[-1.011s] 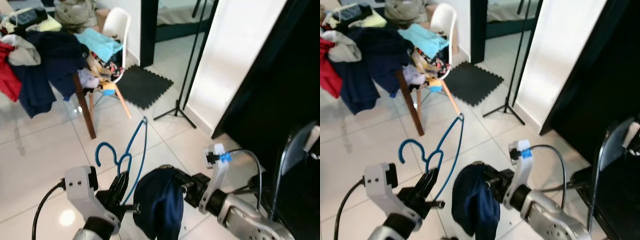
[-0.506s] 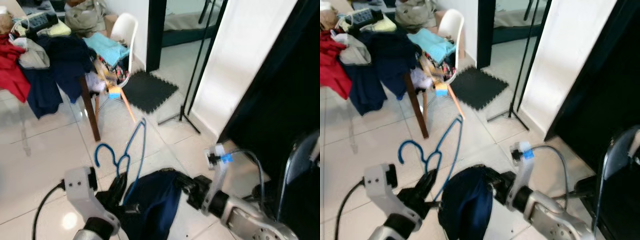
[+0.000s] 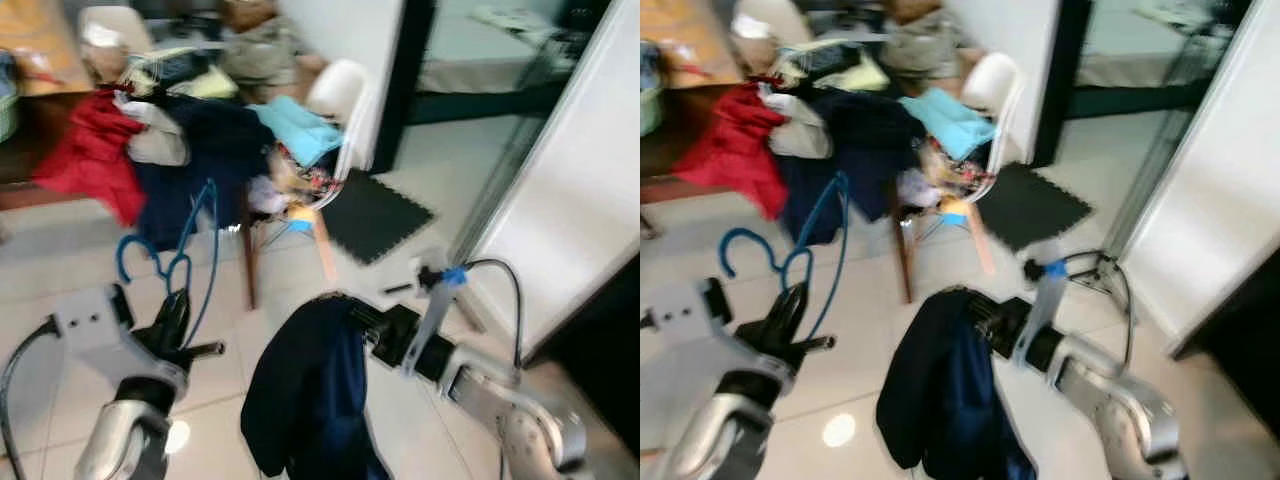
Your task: Hang hanger
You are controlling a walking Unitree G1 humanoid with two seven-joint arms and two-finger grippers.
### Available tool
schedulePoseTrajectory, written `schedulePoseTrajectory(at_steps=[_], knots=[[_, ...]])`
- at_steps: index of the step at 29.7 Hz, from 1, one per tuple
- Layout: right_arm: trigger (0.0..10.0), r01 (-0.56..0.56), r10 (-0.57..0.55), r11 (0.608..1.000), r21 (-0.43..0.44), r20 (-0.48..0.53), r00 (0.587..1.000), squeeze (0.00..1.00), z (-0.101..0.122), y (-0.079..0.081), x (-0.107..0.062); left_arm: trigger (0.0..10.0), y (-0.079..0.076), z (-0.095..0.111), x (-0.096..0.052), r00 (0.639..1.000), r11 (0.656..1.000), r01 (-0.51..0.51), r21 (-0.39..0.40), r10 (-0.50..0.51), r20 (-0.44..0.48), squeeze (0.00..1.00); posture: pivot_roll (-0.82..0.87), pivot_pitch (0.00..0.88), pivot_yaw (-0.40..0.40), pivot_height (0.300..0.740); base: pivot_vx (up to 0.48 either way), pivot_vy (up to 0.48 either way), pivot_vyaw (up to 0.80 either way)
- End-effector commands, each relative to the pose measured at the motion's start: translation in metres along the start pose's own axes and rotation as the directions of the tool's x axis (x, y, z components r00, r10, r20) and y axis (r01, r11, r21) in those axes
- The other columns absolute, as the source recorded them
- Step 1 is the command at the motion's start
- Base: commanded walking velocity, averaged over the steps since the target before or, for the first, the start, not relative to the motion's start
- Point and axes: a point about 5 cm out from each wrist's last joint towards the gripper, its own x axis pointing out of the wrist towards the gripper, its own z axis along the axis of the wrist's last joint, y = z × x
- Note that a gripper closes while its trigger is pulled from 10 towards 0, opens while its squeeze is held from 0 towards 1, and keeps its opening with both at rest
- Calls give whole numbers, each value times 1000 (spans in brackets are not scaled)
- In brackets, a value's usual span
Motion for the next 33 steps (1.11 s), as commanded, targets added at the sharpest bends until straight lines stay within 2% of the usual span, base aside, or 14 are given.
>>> schedulePoseTrajectory(at_steps=[1,4,6,9,11,15,16,18,19,25,27,30,31,33], knots=[[10000,-39,43,998,-43,103,994,0,20,8,5,10000,10,12,1,998,998,-45,33,44,48,0,28,87,-73,740,480,0,763],[10000,-77,103,989,-129,211,972,0,60,14,21,10000,18,46,17,984,990,-56,132,33,173,0,38,70,-67,740,480,0,763],[10000,-77,103,989,-129,211,972,0,60,14,21,10000,18,46,17,984,990,-56,132,33,173,0,38,70,-67,740,480,0,763],[10000,-90,147,976,-196,297,943,0,97,20,34,10000,24,66,28,971,983,-67,171,25,238,0,44,52,-63,740,480,0,721],[10000,-90,147,976,-196,297,943,0,97,20,34,10000,24,66,28,971,983,-67,171,25,238,0,44,52,-63,740,480,0,638],[10000,-109,210,959,-260,400,892,0,138,32,46,10000,20,82,38,957,980,-54,193,-5,291,0,57,26,-65,740,480,0,0],[10000,-89,215,956,-279,461,861,0,159,38,53,10000,16,83,44,954,980,-50,192,-10,301,0,64,17,-68,740,480,0,0],[10000,-89,215,956,-279,461,861,0,159,38,53,10000,16,83,44,954,980,-50,192,-10,301,0,64,17,-68,740,480,0,0],[10000,-73,213,956,-283,501,839,0,174,43,59,10000,14,82,47,953,981,-50,186,-9,304,0,68,14,-74,740,480,0,0],[10000,-1,159,962,-272,562,812,0,194,48,74,10000,7,79,51,954,985,-47,164,-4,300,0,73,3,-79,740,480,0,0],[10000,104,74,963,-249,615,785,0,213,46,81,10000,5,77,52,955,984,-58,166,6,295,0,88,0,-83,740,480,0,0],[10000,148,36,962,-230,641,767,0,222,44,82,10000,5,77,53,956,984,-65,167,13,294,0,88,0,-82,740,480,0,0],[10000,240,-55,953,-186,673,738,0,234,35,81,10000,4,76,53,956,984,-69,166,18,292,0,85,0,-81,740,480,0,0],[10000,291,-97,940,-177,678,729,0,237,31,81,10000,3,75,53,956,984,-69,165,18,292,0,83,0,-81,740,480,0,0]])
